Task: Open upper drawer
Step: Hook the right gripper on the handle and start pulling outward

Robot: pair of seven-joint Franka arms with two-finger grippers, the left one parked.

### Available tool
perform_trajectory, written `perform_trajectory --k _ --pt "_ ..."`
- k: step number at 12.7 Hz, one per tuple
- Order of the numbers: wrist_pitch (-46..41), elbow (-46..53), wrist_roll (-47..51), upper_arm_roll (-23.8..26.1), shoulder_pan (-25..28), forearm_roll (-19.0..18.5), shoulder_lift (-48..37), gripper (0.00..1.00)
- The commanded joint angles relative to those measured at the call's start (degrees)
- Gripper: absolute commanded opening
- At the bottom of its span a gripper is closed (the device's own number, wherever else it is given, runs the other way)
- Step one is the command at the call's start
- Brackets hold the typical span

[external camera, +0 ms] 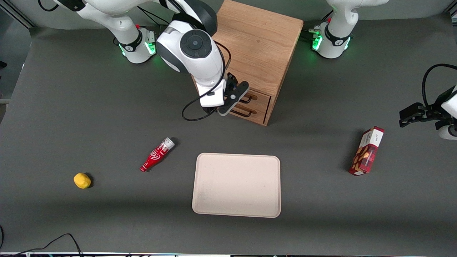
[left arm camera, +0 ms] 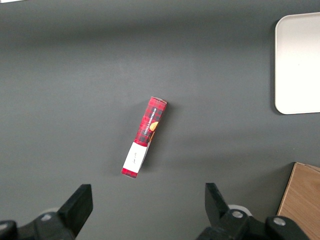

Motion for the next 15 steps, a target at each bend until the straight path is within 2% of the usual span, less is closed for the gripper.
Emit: perform_trajectory --k 1,4,8,15 --pt "1.66 -0.28 -0.88 0.03 0.38 -2.08 1.33 1.00" --pt "2.46 -0.81 -1.32 -0.31 0.29 -2.69 2.21 1.00" --pt "4.04 -0.80 -6.68 -2.07 0.12 -2.69 2.56 1.00" --pt "3.69 -0.45 -7.65 -1.99 -0.59 -1.90 1.51 1.00"
